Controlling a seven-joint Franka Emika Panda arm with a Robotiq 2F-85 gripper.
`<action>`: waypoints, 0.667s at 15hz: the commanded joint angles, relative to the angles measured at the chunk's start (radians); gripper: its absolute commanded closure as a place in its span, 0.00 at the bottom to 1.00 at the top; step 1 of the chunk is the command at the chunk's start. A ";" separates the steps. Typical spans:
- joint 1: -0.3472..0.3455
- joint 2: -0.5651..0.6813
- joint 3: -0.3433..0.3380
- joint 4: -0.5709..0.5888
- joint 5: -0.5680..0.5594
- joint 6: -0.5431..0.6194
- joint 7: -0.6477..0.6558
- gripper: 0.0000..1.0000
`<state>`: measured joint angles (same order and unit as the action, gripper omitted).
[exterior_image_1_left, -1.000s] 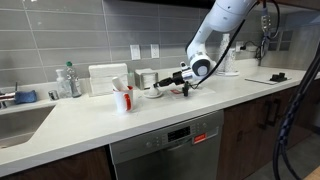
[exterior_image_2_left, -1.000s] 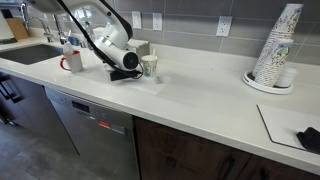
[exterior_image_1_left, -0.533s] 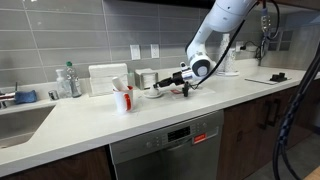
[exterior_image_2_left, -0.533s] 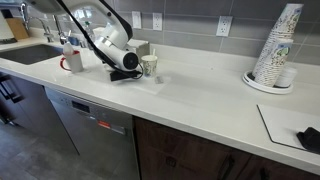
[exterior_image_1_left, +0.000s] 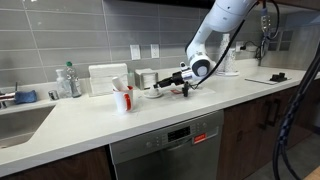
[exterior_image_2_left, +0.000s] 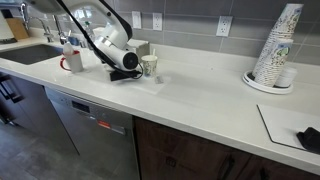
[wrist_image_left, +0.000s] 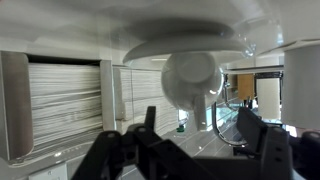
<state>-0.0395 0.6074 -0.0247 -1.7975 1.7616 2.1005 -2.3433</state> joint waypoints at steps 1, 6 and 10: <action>0.013 -0.016 -0.010 -0.014 0.015 0.009 -0.024 0.02; 0.023 -0.068 -0.013 -0.036 -0.017 0.015 0.015 0.00; 0.043 -0.145 -0.018 -0.076 -0.050 0.058 0.081 0.00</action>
<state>-0.0254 0.5396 -0.0250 -1.8125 1.7479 2.1075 -2.3146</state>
